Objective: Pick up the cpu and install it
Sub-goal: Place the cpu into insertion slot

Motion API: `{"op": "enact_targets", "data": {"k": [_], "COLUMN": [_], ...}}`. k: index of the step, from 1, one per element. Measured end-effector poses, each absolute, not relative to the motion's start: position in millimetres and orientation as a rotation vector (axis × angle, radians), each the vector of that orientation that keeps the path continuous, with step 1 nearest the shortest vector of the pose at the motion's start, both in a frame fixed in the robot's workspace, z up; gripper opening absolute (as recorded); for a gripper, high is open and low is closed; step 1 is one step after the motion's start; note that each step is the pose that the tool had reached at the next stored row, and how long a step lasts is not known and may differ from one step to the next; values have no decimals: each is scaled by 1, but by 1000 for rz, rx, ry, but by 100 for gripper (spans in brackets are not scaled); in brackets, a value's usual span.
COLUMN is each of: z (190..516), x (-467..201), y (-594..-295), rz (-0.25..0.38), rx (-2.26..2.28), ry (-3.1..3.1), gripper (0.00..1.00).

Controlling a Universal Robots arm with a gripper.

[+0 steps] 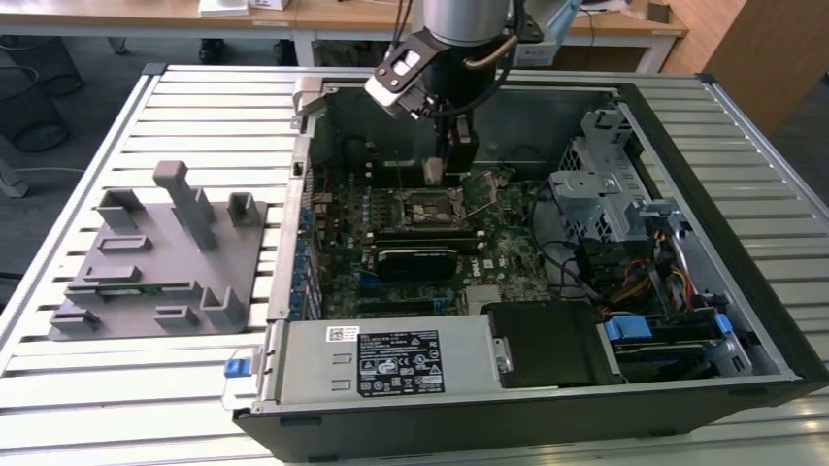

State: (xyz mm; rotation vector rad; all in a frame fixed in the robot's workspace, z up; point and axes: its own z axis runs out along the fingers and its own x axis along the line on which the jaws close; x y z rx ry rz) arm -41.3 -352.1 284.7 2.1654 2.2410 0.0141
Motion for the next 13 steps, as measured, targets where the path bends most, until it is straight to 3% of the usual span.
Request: {"op": "enact_targets", "data": {"k": [13], "z": [274], "x": [-42], "y": [-350], "rz": [17], "rx": [2157], "ry": [2248], "gripper": [53]}}
